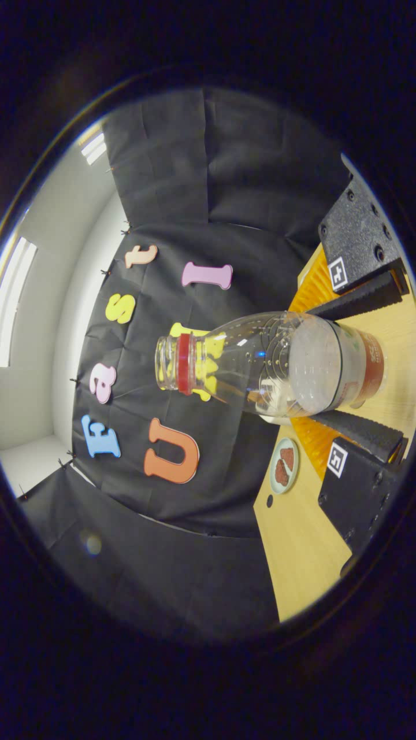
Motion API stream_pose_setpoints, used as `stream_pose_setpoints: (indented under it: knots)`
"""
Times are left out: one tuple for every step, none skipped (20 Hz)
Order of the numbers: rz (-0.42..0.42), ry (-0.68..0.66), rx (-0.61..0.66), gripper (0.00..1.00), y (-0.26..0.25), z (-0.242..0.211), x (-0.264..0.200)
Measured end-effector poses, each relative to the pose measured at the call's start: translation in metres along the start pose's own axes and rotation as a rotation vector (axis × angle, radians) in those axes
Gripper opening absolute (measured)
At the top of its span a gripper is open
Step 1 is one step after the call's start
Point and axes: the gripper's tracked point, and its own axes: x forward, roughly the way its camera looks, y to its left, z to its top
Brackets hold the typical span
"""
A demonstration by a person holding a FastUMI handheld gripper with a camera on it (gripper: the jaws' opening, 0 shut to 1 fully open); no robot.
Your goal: Take the bottle from table, then pour the juice into the cup, finally place the bottle on the coaster
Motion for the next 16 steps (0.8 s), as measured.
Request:
stream_pose_setpoints:
  knots:
    - [-0.003,-0.016,-0.017,0.8,0.002,0.006,-0.005]
    - [-0.004,-0.021,-0.034,0.8,0.003,0.008,-0.004]
    - [0.001,-0.029,-0.042,0.81,0.006,0.008,0.001]
    - [0.006,-0.036,-0.048,0.81,0.009,0.009,0.005]
    - [0.015,-0.04,-0.053,0.81,0.012,0.008,0.01]
    - [0.023,-0.04,-0.049,0.81,0.014,0.007,0.016]
    - [0.025,-0.035,-0.048,0.81,0.014,0.003,0.022]
    - [0.026,-0.029,-0.044,0.81,0.014,0.0,0.029]
    - [0.035,-0.024,-0.036,0.81,0.016,-0.003,0.036]
    - [0.048,-0.021,-0.023,0.81,0.017,-0.006,0.042]
    - [0.063,-0.011,0.002,0.81,0.019,-0.012,0.048]
    - [0.07,0.001,0.027,0.81,0.02,-0.018,0.056]
    - [0.077,0.009,0.051,0.81,0.018,-0.024,0.063]
    - [0.081,0.013,0.075,0.81,0.017,-0.028,0.071]
    - [0.091,0.021,0.098,0.81,0.017,-0.034,0.077]
    - [0.097,0.029,0.119,0.81,0.017,-0.04,0.083]
